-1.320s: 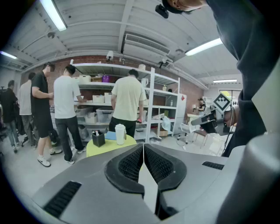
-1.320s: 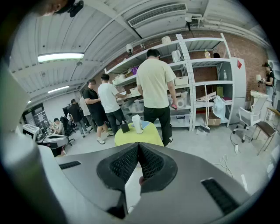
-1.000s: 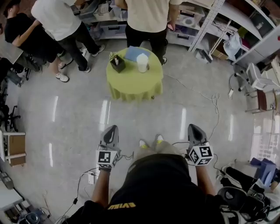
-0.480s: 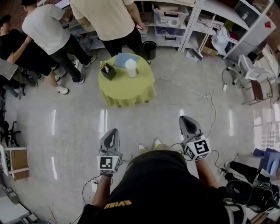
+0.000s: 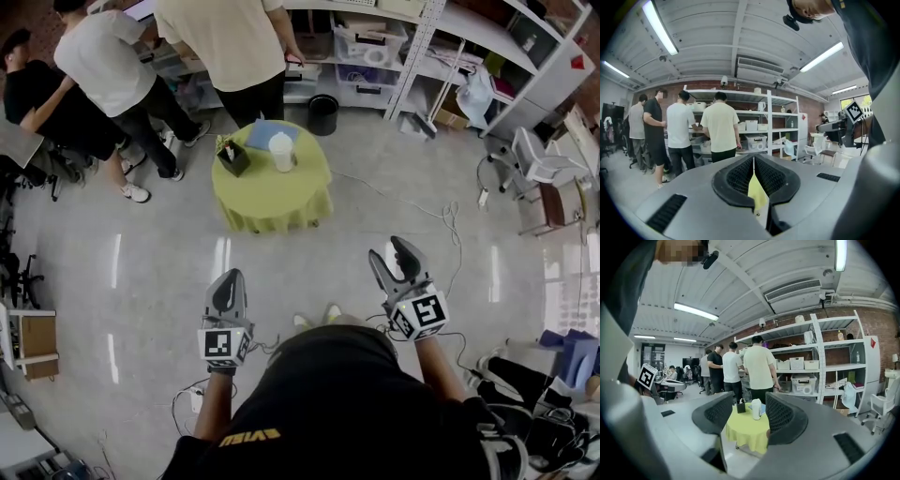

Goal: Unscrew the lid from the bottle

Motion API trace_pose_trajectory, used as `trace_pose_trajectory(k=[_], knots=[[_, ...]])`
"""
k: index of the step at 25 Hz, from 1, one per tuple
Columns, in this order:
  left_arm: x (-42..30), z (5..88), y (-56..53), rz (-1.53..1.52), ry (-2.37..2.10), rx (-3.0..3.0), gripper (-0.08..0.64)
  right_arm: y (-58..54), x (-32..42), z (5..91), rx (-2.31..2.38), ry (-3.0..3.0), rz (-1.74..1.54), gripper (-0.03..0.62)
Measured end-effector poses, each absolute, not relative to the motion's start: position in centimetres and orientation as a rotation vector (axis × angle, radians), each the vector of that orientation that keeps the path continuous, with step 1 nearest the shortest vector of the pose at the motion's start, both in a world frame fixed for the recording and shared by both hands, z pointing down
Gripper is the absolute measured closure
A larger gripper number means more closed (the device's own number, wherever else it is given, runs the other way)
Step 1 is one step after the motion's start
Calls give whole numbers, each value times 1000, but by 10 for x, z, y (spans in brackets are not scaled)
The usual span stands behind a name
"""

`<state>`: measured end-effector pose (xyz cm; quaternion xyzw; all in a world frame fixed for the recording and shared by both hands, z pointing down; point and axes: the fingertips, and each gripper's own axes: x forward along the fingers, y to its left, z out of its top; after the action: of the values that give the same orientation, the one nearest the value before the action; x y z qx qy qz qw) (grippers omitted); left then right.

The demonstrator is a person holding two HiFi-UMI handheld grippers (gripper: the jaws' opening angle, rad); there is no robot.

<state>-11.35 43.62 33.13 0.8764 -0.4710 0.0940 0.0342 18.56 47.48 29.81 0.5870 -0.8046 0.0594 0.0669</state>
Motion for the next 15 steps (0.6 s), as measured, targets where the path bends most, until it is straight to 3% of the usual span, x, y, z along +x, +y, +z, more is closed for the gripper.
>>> trace_pose_trajectory(k=[6,11,15], knots=[[-117,333,433,275,-1507,2665,534,464,185,297,1766,-2473,188,238],[-111,333,435,287,-1544,2654,532,461,197,300,1797,-2484,206,78],[-104,333,437,279,-1572,2642,532,460,205,303,1795,-2491,196,23]])
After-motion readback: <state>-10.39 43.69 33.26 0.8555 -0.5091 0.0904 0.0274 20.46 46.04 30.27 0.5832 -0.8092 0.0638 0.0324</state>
